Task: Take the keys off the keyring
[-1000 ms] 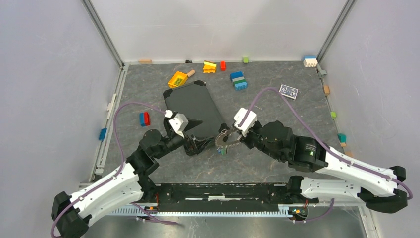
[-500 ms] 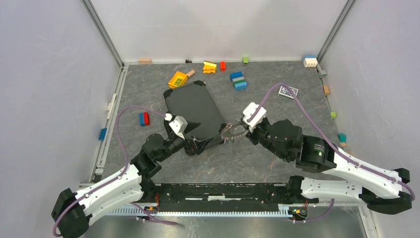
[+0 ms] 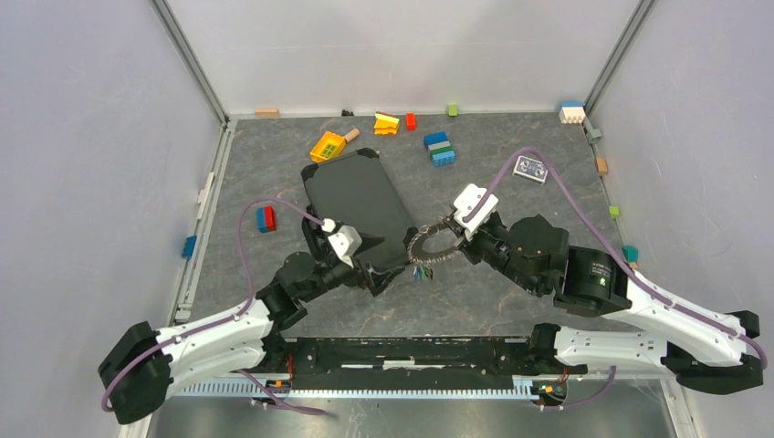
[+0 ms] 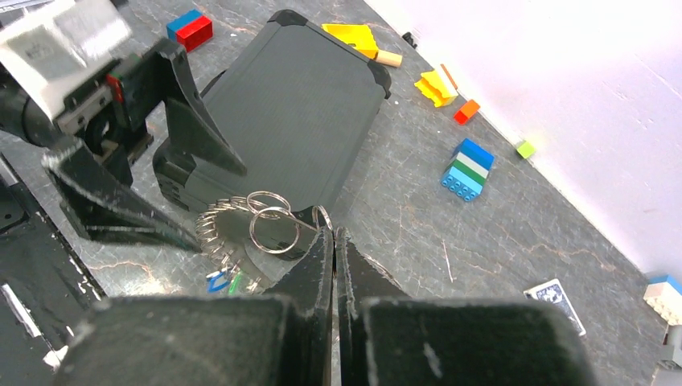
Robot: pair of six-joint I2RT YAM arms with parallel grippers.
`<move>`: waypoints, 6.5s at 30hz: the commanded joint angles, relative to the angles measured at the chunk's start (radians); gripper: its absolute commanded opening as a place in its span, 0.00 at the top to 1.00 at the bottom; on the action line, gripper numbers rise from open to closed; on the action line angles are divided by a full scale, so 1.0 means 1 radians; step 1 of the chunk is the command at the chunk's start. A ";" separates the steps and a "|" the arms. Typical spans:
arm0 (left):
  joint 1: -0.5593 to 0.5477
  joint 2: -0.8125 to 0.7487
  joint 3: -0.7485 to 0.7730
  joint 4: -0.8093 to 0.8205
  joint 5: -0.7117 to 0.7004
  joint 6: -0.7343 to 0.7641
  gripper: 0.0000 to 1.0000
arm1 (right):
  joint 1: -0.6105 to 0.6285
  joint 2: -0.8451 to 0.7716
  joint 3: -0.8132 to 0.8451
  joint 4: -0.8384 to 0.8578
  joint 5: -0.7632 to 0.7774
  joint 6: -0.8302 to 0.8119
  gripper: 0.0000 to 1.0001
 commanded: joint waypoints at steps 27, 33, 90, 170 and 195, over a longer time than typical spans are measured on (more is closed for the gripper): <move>-0.095 0.105 -0.086 0.363 0.039 0.052 0.05 | 0.004 0.026 0.093 0.019 -0.115 -0.046 1.00; -0.095 0.052 -0.094 0.311 0.047 0.054 0.05 | 0.004 0.023 0.087 0.036 -0.094 -0.055 1.00; -0.111 0.234 -0.022 0.381 0.093 0.031 0.20 | 0.004 0.010 0.061 0.109 -0.210 -0.034 1.00; -0.310 0.193 0.787 -1.212 -0.616 0.705 0.98 | 0.004 -0.130 -0.409 0.156 0.374 0.359 0.96; -0.313 0.033 0.758 -1.026 -0.673 0.910 0.98 | -0.034 -0.096 -0.453 0.172 0.408 0.478 0.18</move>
